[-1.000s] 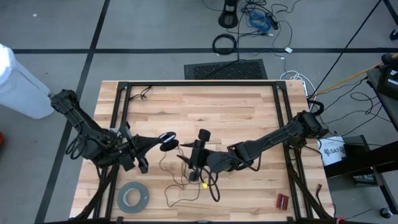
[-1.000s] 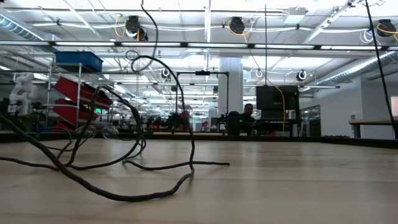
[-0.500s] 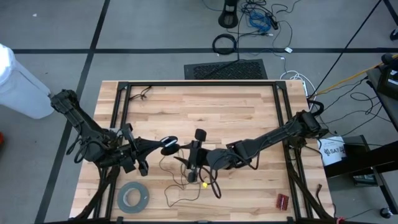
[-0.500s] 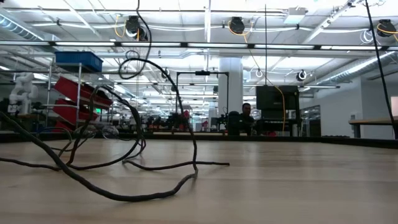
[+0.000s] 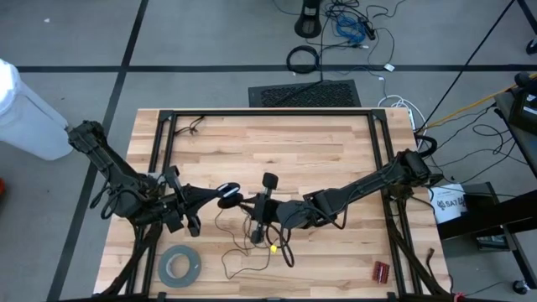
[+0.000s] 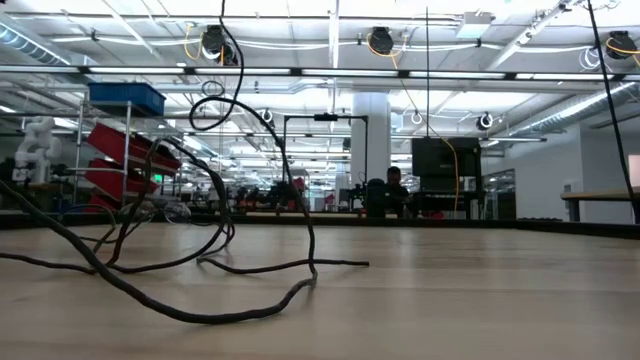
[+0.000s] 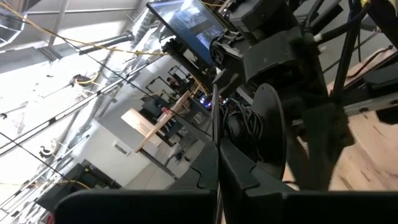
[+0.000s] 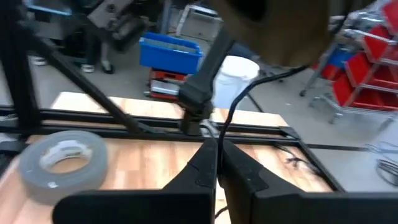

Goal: Coil cords
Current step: Uncoil the black wire from the spool

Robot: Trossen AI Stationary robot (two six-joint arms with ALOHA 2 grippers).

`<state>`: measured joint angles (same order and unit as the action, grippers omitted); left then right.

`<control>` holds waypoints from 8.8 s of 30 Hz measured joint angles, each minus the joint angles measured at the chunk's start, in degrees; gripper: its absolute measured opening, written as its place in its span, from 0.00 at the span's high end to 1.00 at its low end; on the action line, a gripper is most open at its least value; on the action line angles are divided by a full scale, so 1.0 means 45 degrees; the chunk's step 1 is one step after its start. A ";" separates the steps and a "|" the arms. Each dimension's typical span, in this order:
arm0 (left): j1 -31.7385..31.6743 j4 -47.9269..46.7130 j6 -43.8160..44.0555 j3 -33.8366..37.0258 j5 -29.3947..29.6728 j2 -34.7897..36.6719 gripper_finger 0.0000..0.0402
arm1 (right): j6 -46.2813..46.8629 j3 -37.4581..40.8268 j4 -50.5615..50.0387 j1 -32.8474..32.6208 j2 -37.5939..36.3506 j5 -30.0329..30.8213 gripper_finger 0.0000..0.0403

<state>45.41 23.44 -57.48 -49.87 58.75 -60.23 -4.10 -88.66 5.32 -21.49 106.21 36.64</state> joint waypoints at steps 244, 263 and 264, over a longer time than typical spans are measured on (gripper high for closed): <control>-0.4323 0.2036 1.3683 -0.0004 -0.6454 -0.5304 0.57 | -0.9054 0.0005 0.1923 -0.2332 -0.1443 0.9121 1.00; -0.4410 0.2594 1.4363 -0.0004 -0.6705 -0.5309 0.57 | -0.9006 0.0005 0.2356 -0.2410 -0.1443 0.8441 1.00; -0.4424 0.2594 1.4363 -0.0004 -0.6686 -0.5304 0.57 | -0.9015 0.0005 0.2356 -0.2410 -0.1443 0.8441 1.00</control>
<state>25.50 35.11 7.16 -49.89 28.66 -84.10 -44.67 -88.64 15.92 -32.34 99.72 74.63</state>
